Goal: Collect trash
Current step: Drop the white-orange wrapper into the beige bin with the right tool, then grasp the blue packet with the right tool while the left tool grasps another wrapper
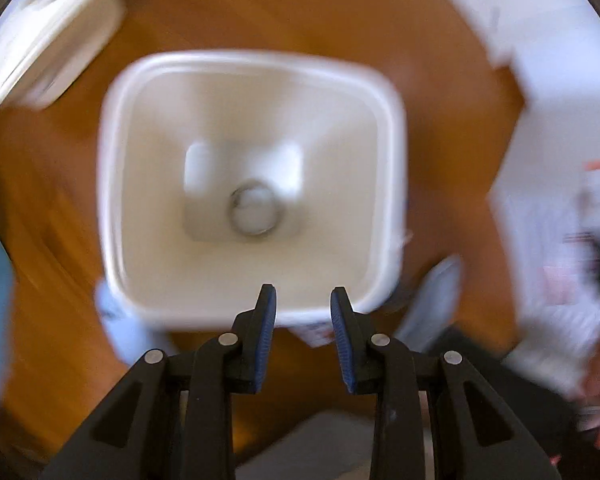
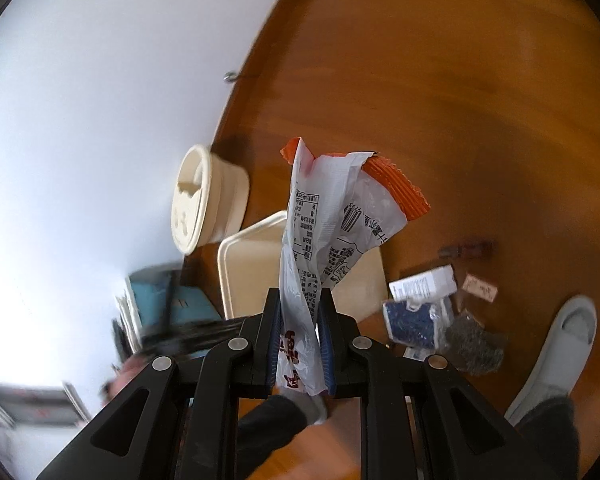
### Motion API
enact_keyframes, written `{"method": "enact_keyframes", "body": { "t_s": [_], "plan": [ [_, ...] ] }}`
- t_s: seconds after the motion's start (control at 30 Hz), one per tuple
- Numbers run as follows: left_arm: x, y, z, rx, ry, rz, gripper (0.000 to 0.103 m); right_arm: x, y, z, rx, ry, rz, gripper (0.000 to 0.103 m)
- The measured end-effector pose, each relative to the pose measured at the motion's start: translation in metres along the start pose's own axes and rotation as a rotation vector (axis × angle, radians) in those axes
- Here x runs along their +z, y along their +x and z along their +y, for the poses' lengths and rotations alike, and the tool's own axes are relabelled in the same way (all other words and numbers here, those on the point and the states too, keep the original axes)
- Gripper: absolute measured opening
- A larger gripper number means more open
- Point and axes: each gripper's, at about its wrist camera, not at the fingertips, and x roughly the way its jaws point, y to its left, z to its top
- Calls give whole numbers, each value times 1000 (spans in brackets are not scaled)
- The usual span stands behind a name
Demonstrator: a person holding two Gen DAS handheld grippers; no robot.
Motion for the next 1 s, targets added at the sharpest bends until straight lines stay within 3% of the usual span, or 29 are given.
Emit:
{"method": "enact_keyframes", "body": {
  "t_s": [0.07,0.17,0.23,0.3,0.33,0.4,0.47,0.5,0.53,0.57,0.67,0.83,0.9,1.0],
  "plan": [
    [-26,-33,10,-111,-114,-104,27,-1,22,24,-6,-53,20,21],
    [-57,-52,24,-222,-256,-215,46,-3,75,66,-26,-176,93,21],
    [-58,-62,36,-160,-263,-243,50,-2,126,86,-64,-212,152,21],
    [-54,-59,49,-52,-301,-231,50,-2,175,93,-142,-226,186,21],
    [-51,-61,56,-59,-334,-242,50,-4,203,93,-184,-225,217,21],
    [-48,-71,72,-144,-406,-263,50,-12,251,90,-258,-236,303,23],
    [-44,-71,89,-199,-476,-270,52,-20,285,85,-373,-263,361,46],
    [-42,-75,92,-210,-498,-273,62,-23,296,85,-422,-285,370,80],
    [-42,-78,95,-218,-506,-276,69,-23,298,87,-436,-300,361,96],
    [-41,-82,97,-226,-510,-281,77,-21,297,91,-431,-318,350,96],
    [-46,-65,106,-230,-509,-286,77,-17,279,107,-375,-368,370,96],
    [-52,-59,99,-233,-486,-255,77,-27,186,138,-345,-716,312,96],
    [-52,-46,97,-218,-483,-237,77,-43,149,126,-368,-839,280,99],
    [-49,-31,92,-219,-496,-205,78,-67,127,77,-407,-869,275,101]
  ]
}}
